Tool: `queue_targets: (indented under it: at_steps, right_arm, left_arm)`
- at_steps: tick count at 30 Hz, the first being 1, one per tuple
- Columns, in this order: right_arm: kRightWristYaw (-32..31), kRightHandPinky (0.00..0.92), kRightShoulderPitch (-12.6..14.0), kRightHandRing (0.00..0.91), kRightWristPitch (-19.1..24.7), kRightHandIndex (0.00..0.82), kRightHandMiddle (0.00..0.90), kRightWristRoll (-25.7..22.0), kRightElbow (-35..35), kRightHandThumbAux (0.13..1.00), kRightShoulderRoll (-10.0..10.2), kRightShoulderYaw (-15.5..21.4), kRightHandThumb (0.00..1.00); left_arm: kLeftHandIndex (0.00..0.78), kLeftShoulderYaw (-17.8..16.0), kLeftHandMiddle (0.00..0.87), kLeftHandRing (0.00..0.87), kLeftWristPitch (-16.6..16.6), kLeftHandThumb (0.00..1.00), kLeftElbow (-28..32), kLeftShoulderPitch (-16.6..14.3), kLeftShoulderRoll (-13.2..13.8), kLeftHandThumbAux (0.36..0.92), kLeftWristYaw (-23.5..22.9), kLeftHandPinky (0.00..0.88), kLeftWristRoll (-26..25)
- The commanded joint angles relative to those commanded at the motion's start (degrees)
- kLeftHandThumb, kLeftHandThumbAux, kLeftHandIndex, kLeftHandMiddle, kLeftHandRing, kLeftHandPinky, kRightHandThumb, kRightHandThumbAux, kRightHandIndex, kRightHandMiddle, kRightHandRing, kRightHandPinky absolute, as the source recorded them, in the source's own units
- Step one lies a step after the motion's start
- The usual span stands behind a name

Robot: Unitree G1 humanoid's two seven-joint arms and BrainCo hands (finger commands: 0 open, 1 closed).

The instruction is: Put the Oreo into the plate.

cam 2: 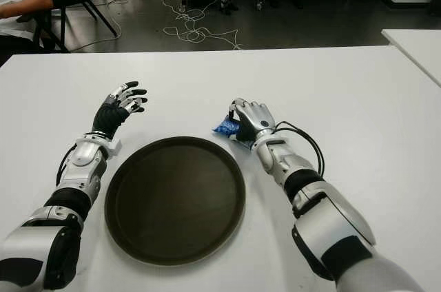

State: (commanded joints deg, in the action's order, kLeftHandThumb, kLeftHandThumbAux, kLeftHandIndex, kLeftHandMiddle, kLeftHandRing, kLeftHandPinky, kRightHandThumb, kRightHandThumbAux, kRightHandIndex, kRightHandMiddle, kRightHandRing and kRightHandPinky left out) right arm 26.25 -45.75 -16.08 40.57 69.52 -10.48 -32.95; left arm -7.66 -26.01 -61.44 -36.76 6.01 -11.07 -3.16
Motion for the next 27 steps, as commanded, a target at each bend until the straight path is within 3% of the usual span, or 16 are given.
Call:
queue_targets:
  at_steps: [27]
  right_arm:
    - [0.6, 0.735, 0.2, 0.742, -1.6, 0.596, 0.733, -0.1, -0.2, 0.882, -0.4, 0.5, 0.054]
  left_arm:
    - [0.201, 0.0, 0.291, 0.279, -0.7, 0.057, 0.5, 0.4, 0.0, 0.651, 0.5, 0.304, 0.2]
